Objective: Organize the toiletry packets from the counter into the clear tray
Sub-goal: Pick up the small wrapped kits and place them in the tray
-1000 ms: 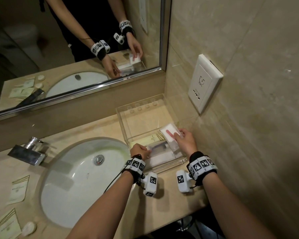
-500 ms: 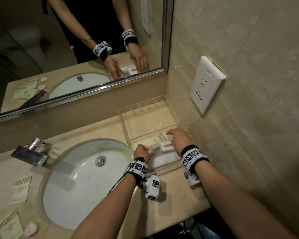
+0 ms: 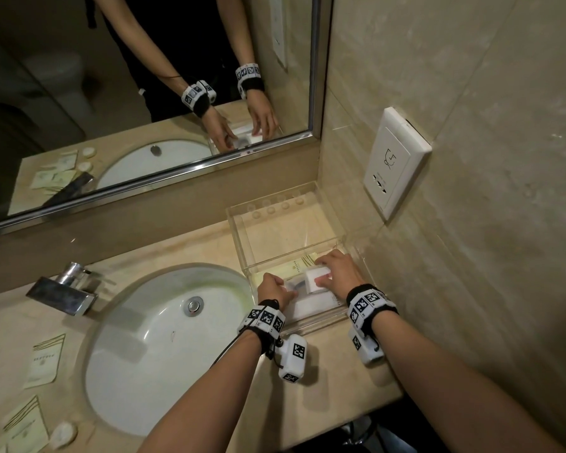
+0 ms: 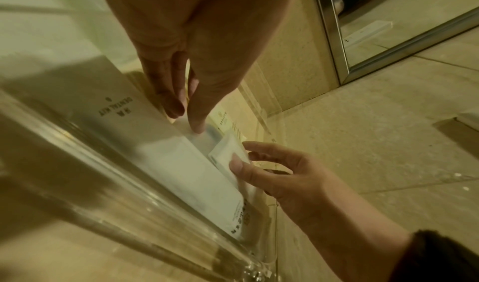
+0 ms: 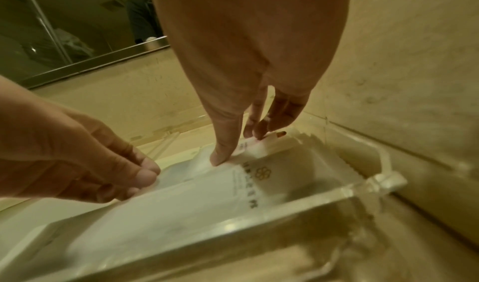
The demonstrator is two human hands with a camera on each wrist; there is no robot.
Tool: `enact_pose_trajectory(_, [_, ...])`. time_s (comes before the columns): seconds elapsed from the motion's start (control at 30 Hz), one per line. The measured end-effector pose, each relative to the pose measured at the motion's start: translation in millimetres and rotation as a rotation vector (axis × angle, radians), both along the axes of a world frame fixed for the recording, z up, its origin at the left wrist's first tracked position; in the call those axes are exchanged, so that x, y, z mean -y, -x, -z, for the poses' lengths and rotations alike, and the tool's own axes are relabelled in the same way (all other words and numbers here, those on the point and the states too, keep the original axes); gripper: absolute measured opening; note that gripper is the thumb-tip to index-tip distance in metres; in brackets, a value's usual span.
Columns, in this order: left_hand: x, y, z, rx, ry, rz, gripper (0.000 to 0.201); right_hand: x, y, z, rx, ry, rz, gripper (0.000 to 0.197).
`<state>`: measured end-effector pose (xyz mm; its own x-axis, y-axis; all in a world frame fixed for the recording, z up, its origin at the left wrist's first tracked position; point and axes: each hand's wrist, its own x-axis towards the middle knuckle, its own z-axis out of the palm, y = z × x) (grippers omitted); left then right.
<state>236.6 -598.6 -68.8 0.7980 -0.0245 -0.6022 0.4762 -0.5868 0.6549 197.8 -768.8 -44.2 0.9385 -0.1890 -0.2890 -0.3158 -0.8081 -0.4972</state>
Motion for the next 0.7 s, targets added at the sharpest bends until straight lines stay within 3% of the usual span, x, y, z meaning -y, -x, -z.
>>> enact_pose_trajectory(0.27, [2.1,0.9,-2.6,0.01,-0.01,0.018,0.038,9.3,-3.0,-13.7,-0.147,0.159,-0.122,0.045])
enact_pose_trajectory(0.43, [3.6,2.2,-4.3,0.014,-0.01,-0.015,0.036,12.9,0.7,-16.8,-0.134,0.186,-0.129,0.05])
enact_pose_trajectory(0.7, [12.6,-2.9,-3.6,0.005,-0.128,-0.098,0.055,12.1,8.2,-17.3,-0.102,0.175,-0.111,0.049])
